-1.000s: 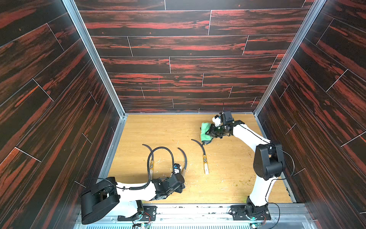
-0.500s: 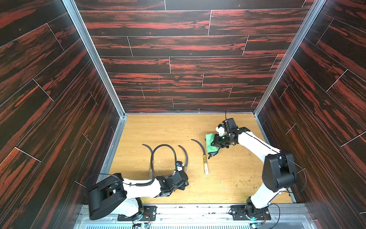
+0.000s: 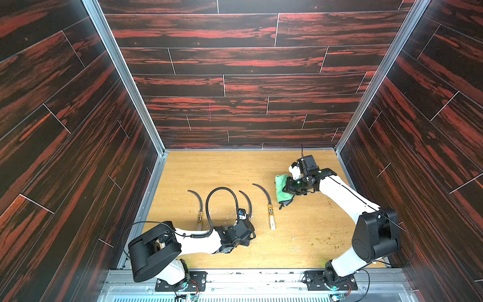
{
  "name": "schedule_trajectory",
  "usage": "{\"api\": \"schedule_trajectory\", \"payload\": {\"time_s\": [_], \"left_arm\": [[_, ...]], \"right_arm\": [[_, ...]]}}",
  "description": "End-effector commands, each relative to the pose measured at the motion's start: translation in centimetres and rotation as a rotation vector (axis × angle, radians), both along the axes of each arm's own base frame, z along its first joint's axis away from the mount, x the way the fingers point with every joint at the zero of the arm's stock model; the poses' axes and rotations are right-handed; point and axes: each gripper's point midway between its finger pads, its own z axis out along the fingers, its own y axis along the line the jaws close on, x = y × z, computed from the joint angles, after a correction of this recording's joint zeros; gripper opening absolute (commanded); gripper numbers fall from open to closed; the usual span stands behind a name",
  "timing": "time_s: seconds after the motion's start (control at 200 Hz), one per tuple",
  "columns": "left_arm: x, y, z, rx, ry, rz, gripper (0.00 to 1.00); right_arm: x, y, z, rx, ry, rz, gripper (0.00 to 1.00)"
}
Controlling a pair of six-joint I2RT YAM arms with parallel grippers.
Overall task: Wipe small sickles with rags
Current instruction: Place the rag at the center of the board.
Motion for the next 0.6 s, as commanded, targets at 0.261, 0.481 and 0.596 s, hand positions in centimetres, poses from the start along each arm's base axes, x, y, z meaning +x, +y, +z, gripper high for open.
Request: {"api": "schedule_trajectory", "payload": {"time_s": [0.261, 0.481, 0.596], "left_arm": [[0.0, 0.3, 0.6, 0.025, 0.013, -0.001, 0.17], [-0.1, 0.5, 0.5, 0.020, 0.011, 0.002, 0.17], [-0.1, 0.7, 0.6, 0.017, 0.007, 0.007, 0.17]], "right_arm": [[-2.8, -3.4, -7.3, -0.192, 0.185, -0.040, 0.03], [-3.4, -3.9, -9.6, -0.226, 0.239, -0.035, 0.19], [-3.3, -3.8, -9.8, -0.230, 0.241, -0.030, 0.25]]}}
